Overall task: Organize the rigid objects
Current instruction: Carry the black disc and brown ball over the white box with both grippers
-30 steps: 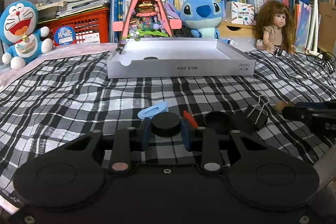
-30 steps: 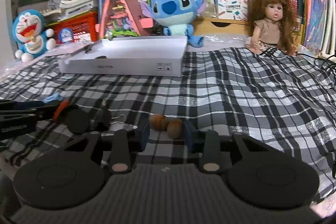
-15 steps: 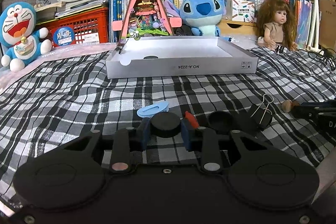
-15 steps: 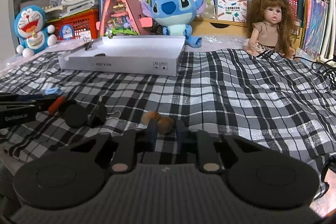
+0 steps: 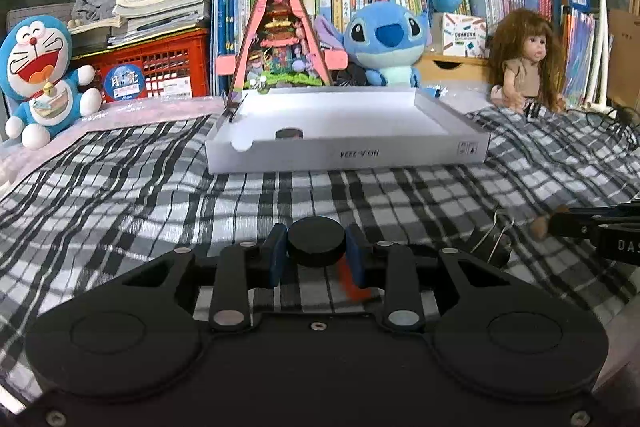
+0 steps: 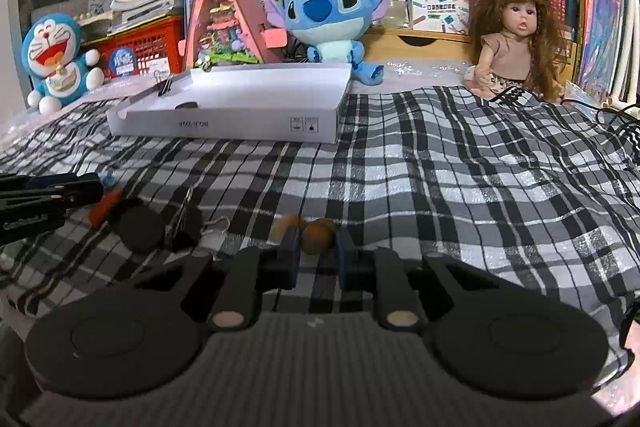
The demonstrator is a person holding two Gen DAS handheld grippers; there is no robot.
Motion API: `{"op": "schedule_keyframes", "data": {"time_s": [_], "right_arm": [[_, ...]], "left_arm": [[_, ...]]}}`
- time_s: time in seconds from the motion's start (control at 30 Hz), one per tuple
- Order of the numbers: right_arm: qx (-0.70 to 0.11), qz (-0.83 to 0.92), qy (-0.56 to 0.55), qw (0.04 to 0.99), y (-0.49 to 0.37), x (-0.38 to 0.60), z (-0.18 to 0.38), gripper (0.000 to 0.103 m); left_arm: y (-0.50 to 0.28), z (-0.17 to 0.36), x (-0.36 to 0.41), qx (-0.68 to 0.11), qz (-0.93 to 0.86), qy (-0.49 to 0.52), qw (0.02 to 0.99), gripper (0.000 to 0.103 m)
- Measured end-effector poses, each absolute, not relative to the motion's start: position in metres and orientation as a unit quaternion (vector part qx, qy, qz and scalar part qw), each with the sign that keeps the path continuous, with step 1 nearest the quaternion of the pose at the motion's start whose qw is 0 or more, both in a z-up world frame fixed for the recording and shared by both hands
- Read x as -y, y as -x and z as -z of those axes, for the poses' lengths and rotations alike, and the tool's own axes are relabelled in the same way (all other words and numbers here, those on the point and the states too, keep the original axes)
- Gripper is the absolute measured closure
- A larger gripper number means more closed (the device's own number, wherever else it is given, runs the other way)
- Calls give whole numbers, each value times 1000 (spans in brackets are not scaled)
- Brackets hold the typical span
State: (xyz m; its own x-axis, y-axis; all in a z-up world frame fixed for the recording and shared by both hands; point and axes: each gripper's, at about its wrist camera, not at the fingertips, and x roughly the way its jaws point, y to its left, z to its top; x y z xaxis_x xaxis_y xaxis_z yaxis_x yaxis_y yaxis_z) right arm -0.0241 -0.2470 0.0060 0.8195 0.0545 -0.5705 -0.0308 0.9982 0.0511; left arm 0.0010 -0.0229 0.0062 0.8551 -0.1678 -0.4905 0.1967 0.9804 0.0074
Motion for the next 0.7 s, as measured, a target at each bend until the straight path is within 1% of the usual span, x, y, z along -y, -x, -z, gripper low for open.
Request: {"op": "schedule_keyframes", "data": {"time_s": [0.4, 0.7], "right_arm": [[-296, -23, -75, 952, -25, 257, -36, 81], [-304, -28, -110, 946, -89, 258, -57, 81]], "left_arm": [[-60, -50, 12, -249, 100, -17, 963, 73], [-135, -68, 8, -282, 104, 7, 954, 73]]}}
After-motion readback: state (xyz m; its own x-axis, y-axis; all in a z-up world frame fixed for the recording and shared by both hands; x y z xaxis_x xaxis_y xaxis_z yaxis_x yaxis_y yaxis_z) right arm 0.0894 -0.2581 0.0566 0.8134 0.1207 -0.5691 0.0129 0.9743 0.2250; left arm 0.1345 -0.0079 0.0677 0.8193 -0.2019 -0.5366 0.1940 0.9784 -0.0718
